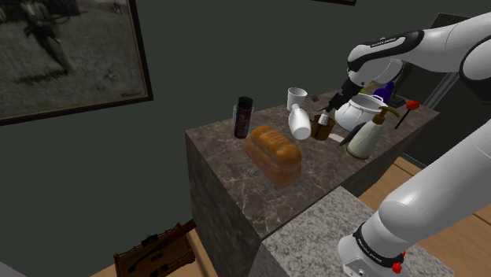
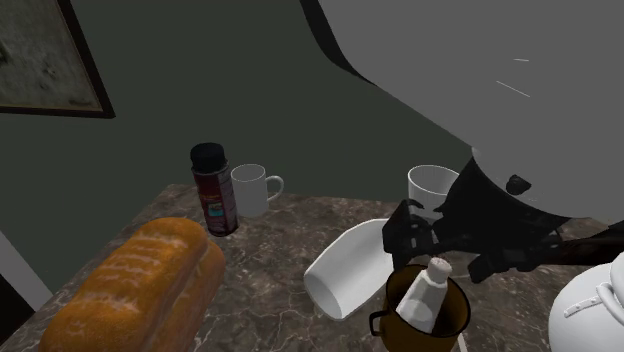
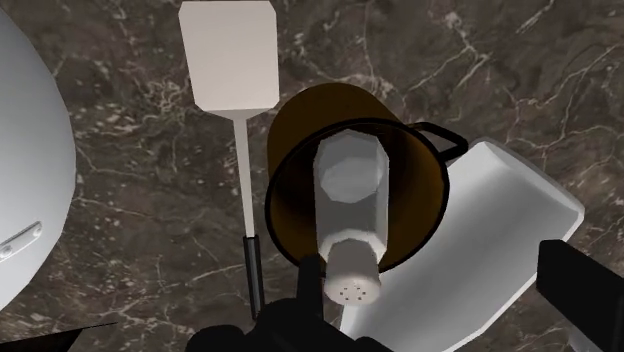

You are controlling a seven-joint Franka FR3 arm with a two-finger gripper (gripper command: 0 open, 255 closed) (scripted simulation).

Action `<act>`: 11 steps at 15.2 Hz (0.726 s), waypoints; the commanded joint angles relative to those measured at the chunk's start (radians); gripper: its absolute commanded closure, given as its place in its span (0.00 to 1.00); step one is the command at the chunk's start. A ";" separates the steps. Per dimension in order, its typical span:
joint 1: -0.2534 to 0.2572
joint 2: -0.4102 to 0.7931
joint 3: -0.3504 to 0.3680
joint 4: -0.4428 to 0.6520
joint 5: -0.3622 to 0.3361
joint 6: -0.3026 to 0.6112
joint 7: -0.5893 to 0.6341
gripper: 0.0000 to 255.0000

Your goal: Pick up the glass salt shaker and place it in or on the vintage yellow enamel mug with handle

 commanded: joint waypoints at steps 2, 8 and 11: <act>0.000 0.000 0.000 0.000 0.000 0.000 0.000 0.00; -0.015 -0.062 -0.001 0.066 -0.053 -0.117 0.035 0.00; -0.015 -0.062 -0.001 0.066 -0.053 -0.117 0.035 0.00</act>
